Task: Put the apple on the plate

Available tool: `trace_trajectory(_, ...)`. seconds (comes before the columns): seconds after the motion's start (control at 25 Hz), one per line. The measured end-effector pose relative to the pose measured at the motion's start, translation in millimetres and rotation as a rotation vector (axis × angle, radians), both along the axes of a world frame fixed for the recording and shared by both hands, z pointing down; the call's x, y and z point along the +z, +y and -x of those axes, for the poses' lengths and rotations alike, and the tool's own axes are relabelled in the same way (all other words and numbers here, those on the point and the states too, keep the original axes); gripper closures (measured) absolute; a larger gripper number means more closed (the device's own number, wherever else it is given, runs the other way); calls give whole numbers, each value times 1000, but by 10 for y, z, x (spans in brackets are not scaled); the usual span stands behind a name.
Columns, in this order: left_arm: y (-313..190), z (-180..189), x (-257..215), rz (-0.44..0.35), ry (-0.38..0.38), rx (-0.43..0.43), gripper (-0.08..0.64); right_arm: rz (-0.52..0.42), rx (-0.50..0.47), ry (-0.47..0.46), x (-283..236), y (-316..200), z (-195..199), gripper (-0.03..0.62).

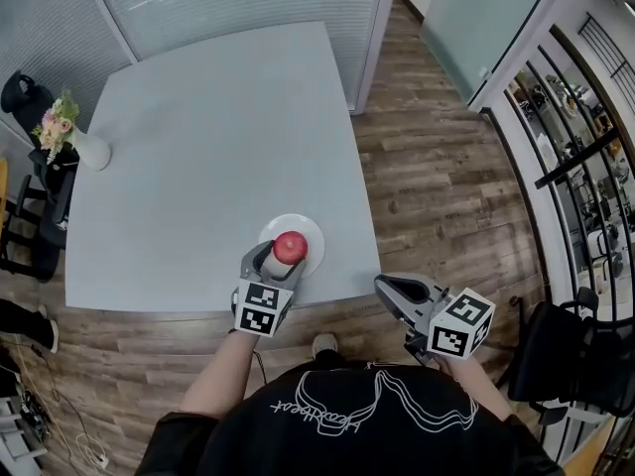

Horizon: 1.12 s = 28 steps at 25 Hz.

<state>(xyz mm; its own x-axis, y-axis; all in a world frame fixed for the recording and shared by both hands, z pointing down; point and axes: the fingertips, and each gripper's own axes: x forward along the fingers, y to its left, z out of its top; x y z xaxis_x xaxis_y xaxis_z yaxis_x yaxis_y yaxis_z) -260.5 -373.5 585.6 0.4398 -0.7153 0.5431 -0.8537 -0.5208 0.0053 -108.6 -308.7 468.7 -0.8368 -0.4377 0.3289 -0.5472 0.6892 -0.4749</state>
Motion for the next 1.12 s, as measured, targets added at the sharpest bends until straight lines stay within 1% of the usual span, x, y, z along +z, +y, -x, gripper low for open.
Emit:
trace_trajectory(0.2, -41, 5, 79, -23, -15, 0, 264, 8, -3, -2, 13, -12, 37, 583)
trace_trajectory(0.32, -53, 11, 94, -53, -58, 9, 264, 13, -1, 0, 9, 0, 27, 583)
trace_trajectory(0.4, -48, 13, 110, -53, -70, 14, 264, 17, 4, 3, 15, 13, -3, 583)
trace_trajectory(0.48, -49, 16, 145, -33, -67, 8, 262, 17, 7, 7, 30, 27, -45, 583)
trace_trajectory(0.56, -53, -4, 155, -20, -52, 2, 245, 11, 7, 13, 43, 45, -89, 583)
trace_trajectory(0.72, -25, -25, 63, -34, -44, -18, 227, 2, -15, 2, 2, 98, -138, 583)
trace_trajectory(0.84, 41, 9, -104, -42, -9, -62, 229, -38, -68, -28, -119, 146, -136, 583)
trace_trajectory(1.0, 265, 76, -495, -55, 34, -157, 229, -84, -105, -69, -327, 170, -141, 584)
trace_trajectory(1.04, 337, 69, -619, -58, 53, -174, 230, -91, -116, -84, -387, 187, -125, 583)
trace_trajectory(1.12, 487, -5, -883, -59, 118, -188, 230, -105, -144, -107, -509, 234, -92, 583)
